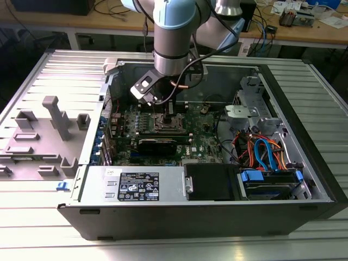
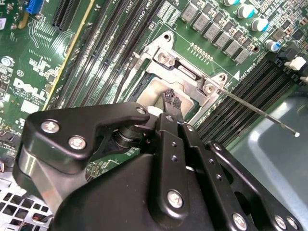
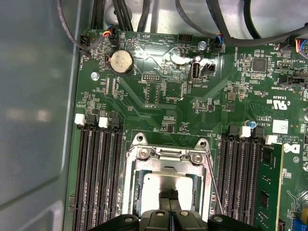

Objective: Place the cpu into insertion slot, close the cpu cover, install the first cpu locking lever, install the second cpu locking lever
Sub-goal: 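Close the cpu cover, then install the first cpu locking lever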

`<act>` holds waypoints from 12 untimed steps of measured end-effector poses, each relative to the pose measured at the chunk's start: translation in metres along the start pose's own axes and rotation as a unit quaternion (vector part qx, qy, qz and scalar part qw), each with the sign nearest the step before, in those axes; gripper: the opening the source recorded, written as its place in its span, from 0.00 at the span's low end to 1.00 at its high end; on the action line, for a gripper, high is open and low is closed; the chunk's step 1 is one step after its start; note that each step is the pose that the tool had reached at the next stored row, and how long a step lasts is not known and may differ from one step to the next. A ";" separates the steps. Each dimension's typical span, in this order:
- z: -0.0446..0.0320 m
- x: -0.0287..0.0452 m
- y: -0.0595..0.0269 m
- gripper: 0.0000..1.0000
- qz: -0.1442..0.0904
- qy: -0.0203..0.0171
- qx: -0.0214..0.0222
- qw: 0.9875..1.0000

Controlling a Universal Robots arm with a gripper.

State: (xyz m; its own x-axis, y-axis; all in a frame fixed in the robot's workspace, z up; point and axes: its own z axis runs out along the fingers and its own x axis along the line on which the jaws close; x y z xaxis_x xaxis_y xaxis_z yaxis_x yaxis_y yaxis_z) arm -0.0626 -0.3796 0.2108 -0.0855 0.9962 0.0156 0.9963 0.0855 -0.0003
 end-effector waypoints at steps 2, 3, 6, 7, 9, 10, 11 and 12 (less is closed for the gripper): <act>-0.0004 0.0000 0.0001 0.11 0.007 0.000 0.000 1.000; -0.0004 0.0000 0.0002 0.11 0.011 0.000 0.000 1.000; -0.0015 -0.0001 0.0003 0.11 0.021 0.000 0.000 1.000; -0.0024 -0.0001 0.0003 0.11 0.021 0.000 0.000 1.000; -0.0051 0.0001 0.0005 0.11 0.021 0.000 0.000 1.000; -0.0051 0.0000 0.0005 0.11 0.021 0.000 0.000 1.000; -0.0052 0.0000 0.0004 0.11 0.021 0.000 0.000 1.000; -0.0052 0.0000 0.0004 0.11 0.021 0.000 0.000 1.000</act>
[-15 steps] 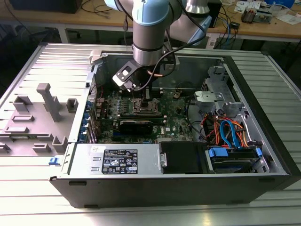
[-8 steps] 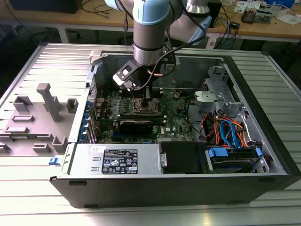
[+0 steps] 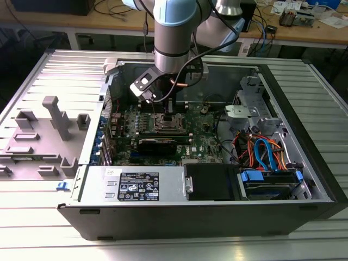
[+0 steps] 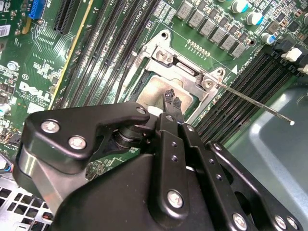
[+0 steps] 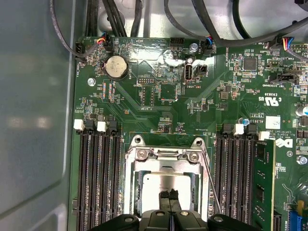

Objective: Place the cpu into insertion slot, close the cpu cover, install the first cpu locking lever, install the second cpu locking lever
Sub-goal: 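Install the first cpu locking lever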

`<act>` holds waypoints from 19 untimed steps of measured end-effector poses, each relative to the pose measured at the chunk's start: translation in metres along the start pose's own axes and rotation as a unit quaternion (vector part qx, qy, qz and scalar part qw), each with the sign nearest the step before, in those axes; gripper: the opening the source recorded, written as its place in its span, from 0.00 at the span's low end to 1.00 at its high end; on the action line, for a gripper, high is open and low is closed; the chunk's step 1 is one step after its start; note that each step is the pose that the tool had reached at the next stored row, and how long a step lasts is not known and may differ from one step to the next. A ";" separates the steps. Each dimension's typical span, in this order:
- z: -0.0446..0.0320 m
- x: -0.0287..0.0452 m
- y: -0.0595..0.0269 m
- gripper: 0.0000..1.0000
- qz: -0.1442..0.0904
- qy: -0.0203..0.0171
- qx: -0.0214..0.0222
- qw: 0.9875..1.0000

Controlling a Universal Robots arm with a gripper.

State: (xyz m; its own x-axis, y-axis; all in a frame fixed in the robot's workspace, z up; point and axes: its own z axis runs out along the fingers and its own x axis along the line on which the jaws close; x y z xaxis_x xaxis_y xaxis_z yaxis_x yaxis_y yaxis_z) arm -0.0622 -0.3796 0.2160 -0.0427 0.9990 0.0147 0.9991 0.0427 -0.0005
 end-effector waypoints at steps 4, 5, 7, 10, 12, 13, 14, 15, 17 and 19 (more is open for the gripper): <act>0.0000 0.0000 0.0000 0.11 0.000 0.000 0.000 1.000; 0.0000 0.0000 0.0000 0.11 0.000 0.000 0.000 1.000; 0.0000 0.0000 0.0000 0.11 0.000 0.000 0.000 1.000; -0.0004 0.0001 0.0000 0.11 0.000 0.000 0.000 1.000; -0.0022 0.0000 0.0000 0.11 0.000 0.000 0.000 1.000; -0.0037 0.0001 0.0000 0.11 0.000 0.000 0.000 1.000; -0.0047 0.0001 0.0000 0.11 0.000 0.000 0.000 1.000; -0.0055 0.0001 0.0000 0.11 0.000 0.000 0.000 1.000; -0.0061 0.0001 0.0001 0.11 0.000 0.000 0.000 1.000; -0.0075 0.0001 0.0000 0.11 0.000 0.000 0.001 1.000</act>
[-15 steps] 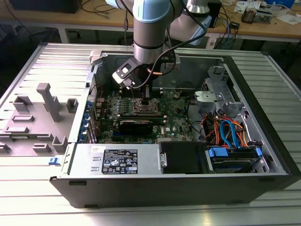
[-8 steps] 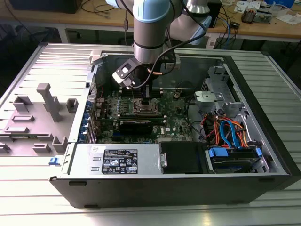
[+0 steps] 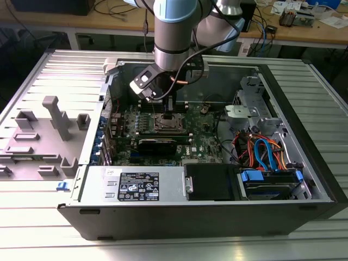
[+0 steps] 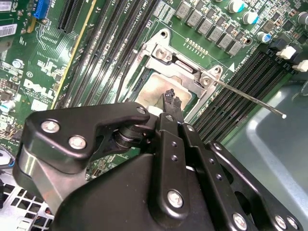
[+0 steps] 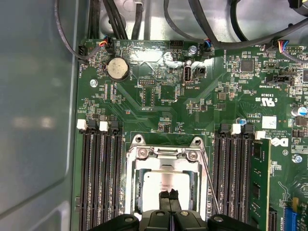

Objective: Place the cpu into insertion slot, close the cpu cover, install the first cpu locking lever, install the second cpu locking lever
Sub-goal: 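Install the first cpu locking lever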

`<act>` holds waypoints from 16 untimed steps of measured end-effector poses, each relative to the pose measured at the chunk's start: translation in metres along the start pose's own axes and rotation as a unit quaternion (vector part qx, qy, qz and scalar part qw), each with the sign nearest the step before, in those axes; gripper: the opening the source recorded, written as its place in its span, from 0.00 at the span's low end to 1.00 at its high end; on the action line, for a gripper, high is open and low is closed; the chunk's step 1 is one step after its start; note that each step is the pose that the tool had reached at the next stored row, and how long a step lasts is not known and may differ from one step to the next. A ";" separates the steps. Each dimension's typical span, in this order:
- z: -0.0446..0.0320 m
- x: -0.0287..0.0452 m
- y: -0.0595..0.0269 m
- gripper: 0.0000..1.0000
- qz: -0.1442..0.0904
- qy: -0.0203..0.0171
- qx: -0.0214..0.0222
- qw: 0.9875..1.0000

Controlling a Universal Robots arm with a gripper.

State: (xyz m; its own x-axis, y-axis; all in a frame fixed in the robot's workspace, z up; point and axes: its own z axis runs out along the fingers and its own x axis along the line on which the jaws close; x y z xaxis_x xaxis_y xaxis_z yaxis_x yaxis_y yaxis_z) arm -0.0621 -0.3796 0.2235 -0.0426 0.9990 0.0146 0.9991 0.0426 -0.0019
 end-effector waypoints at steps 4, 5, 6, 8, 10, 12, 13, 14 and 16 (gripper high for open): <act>-0.0042 0.0001 0.0000 0.11 0.000 0.000 0.000 1.000; -0.0063 0.0001 0.0000 0.11 0.000 0.000 0.001 1.000; -0.0070 0.0001 0.0000 0.11 0.000 0.000 0.001 1.000; -0.0092 0.0001 0.0001 0.11 0.000 0.000 0.001 1.000; -0.0104 0.0002 0.0001 0.11 0.000 0.000 0.001 1.000; -0.0104 0.0002 0.0001 0.11 0.000 0.000 0.001 1.000; -0.0106 0.0001 0.0001 0.11 0.000 0.000 0.001 1.000; -0.0105 0.0002 0.0001 0.11 0.000 0.000 0.001 1.000; -0.0106 0.0002 0.0001 0.11 0.000 0.000 0.001 1.000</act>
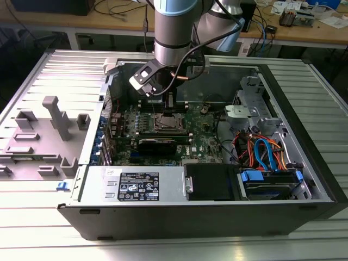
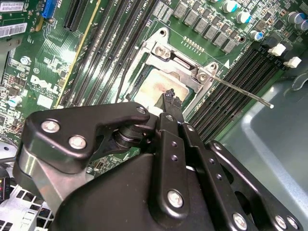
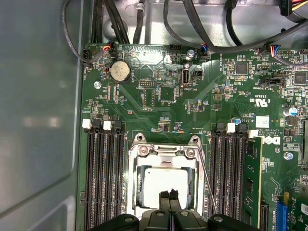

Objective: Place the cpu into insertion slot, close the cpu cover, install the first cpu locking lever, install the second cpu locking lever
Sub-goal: 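Install the first cpu locking lever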

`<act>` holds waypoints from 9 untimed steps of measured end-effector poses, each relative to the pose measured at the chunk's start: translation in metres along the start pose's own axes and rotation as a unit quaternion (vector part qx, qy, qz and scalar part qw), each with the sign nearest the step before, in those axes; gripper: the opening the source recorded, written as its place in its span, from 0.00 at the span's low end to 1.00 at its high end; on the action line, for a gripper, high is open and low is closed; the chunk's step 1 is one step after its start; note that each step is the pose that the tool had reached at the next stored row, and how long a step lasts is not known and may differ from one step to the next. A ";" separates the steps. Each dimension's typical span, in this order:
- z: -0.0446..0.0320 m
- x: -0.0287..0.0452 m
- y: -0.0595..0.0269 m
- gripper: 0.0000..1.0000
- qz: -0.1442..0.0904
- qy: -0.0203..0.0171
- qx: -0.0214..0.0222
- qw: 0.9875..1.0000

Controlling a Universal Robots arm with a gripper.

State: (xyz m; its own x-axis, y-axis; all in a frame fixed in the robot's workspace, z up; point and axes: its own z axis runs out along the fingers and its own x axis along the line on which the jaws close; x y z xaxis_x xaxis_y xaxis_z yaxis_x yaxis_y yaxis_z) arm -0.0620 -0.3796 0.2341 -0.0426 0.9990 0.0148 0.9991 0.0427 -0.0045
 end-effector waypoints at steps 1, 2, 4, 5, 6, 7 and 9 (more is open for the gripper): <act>0.0000 0.0000 0.0000 0.11 0.000 0.000 0.000 1.000; -0.0001 0.0000 0.0000 0.11 0.000 0.000 0.000 1.000; -0.0001 0.0000 0.0000 0.11 0.000 0.000 0.000 1.000; 0.0000 0.0000 0.0000 0.11 0.000 0.000 0.000 1.000; -0.0001 0.0000 -0.0003 0.11 -0.002 0.000 0.000 1.000; -0.0001 0.0000 -0.0004 0.11 -0.006 0.000 0.000 1.000; -0.0001 0.0000 -0.0007 0.11 -0.020 0.000 0.000 1.000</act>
State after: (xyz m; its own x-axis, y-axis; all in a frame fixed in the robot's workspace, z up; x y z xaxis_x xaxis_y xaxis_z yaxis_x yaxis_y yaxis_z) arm -0.0627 -0.3796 0.2341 -0.0825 0.9965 0.0147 0.9966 0.0825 -0.0045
